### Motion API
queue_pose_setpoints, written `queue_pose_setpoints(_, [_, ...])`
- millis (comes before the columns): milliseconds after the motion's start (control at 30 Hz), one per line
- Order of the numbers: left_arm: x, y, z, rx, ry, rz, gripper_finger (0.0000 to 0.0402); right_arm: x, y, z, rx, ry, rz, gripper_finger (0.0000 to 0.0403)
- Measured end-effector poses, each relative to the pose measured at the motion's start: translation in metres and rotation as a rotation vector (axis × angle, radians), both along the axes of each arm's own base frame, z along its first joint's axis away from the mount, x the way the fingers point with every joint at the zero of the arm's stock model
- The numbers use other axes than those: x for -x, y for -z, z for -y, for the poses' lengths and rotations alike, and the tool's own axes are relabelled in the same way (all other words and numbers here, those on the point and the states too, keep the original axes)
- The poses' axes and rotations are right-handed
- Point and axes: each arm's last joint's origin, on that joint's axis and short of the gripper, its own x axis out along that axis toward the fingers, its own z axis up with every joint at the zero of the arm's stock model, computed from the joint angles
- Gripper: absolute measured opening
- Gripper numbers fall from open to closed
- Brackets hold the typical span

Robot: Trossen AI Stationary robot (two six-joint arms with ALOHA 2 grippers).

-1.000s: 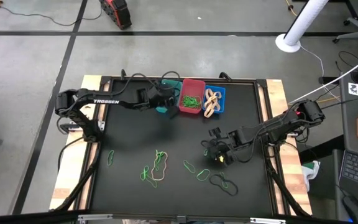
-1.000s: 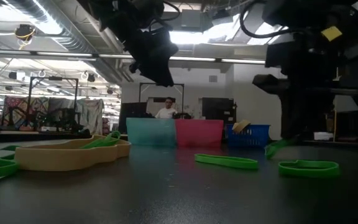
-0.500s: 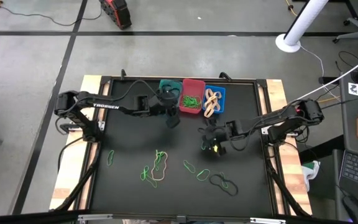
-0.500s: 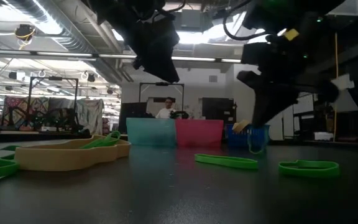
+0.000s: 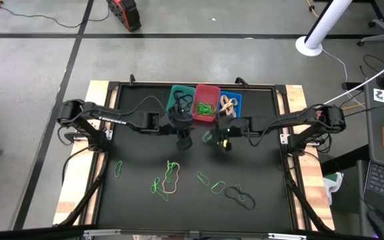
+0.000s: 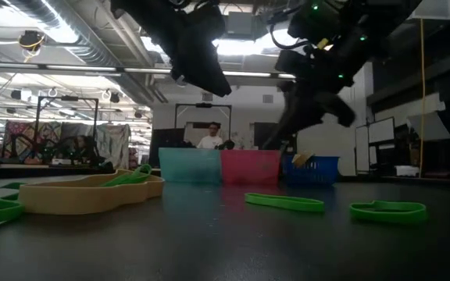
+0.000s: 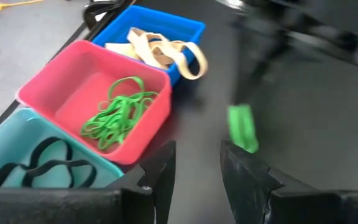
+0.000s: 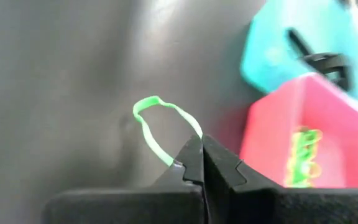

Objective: Sort rubber bands into baskets
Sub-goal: Put the green rubber band into the pink bin

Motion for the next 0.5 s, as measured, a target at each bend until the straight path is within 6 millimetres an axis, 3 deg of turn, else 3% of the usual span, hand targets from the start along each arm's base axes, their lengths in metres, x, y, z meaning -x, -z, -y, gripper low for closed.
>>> queue_pose_setpoints(500, [0.000,0.000,0.044,0.050,0.090,0.020,0.0123,-0.002,-0.025,0.081,0.131,0.198,0.292,0.0000])
